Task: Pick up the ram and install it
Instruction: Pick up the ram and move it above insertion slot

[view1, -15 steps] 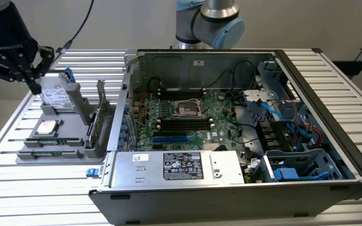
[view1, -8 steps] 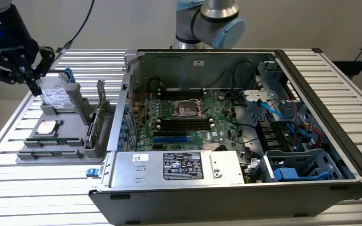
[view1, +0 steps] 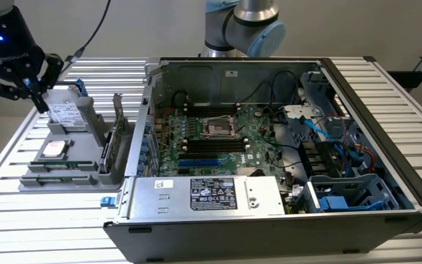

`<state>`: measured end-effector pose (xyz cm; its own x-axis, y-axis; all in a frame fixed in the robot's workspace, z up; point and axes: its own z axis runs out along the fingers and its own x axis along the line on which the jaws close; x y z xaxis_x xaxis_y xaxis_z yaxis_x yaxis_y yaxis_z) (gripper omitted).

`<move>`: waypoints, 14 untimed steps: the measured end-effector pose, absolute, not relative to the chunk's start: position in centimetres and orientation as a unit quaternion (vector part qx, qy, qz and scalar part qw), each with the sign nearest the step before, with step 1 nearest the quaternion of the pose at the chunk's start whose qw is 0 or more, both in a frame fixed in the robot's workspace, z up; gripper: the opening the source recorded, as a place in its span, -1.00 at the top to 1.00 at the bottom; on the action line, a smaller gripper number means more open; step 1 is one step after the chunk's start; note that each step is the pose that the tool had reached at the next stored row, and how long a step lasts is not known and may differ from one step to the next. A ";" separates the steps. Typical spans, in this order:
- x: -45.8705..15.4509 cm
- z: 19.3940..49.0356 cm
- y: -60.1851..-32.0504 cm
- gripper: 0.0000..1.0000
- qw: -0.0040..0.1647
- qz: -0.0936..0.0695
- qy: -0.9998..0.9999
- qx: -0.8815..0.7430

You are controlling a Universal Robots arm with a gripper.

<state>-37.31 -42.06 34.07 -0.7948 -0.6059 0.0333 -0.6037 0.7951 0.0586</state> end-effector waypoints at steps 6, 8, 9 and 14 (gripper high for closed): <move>-37.3 34.0 -42.1 0.80 0.026 -0.021 -0.928 0.371; -37.3 34.0 -42.1 0.80 0.027 -0.021 -0.921 0.388; -37.3 34.0 -42.1 0.80 0.027 -0.020 -0.918 0.396; -37.3 33.9 -42.1 0.80 0.028 -0.019 -0.899 0.437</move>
